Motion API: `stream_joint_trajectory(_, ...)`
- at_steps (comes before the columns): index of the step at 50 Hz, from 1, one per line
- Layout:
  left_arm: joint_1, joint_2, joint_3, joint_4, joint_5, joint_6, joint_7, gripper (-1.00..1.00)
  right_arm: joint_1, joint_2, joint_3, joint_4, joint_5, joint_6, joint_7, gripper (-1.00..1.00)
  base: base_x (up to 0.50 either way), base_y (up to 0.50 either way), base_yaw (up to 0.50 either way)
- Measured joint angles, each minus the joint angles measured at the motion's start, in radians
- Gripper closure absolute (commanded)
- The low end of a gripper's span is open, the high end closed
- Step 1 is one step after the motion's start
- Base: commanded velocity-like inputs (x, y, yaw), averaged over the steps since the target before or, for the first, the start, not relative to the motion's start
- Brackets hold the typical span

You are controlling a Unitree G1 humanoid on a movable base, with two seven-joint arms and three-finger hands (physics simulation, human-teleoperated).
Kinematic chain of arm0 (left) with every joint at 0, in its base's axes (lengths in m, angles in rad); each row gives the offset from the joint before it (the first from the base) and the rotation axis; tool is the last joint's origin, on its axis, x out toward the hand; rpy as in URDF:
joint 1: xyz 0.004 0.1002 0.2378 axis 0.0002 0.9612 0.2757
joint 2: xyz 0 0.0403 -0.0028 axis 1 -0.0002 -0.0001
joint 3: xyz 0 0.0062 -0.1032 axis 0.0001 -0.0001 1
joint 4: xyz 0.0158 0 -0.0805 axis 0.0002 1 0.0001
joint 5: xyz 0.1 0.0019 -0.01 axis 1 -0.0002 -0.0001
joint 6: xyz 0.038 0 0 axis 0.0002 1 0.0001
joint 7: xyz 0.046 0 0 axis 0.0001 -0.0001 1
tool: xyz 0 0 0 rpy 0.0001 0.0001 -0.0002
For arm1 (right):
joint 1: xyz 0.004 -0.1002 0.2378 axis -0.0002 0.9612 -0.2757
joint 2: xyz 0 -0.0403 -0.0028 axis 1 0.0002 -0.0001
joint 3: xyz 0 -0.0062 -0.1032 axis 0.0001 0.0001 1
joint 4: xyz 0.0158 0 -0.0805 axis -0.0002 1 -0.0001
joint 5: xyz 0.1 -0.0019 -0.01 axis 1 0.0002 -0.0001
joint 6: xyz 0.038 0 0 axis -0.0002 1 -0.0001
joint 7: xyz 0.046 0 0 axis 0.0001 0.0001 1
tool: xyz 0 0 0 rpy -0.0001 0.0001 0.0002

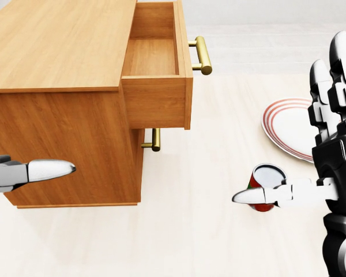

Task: Close the top drawer of the cabinet.

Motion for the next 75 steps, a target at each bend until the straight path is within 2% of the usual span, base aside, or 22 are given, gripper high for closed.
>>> stream_joint_trajectory(25,0.003,0.009,-0.035,-0.018,0.017,0.000,-0.043,-1.00,-0.029,0.005,0.018,0.077,-0.011,0.000,-0.029,-1.00,0.00,0.00,0.00)
stream_joint_trajectory(50,0.006,0.001,-0.046,-0.030,0.054,0.000,-0.067,-1.00,-0.266,0.002,0.110,0.417,-0.007,0.000,-0.069,-1.00,0.00,0.00,0.00)
stream_joint_trajectory(75,0.000,-0.003,-0.048,-0.028,0.080,0.000,-0.066,-1.00,-0.362,0.060,0.190,0.650,-0.013,0.000,-0.054,-1.00,0.00,0.00,0.00)
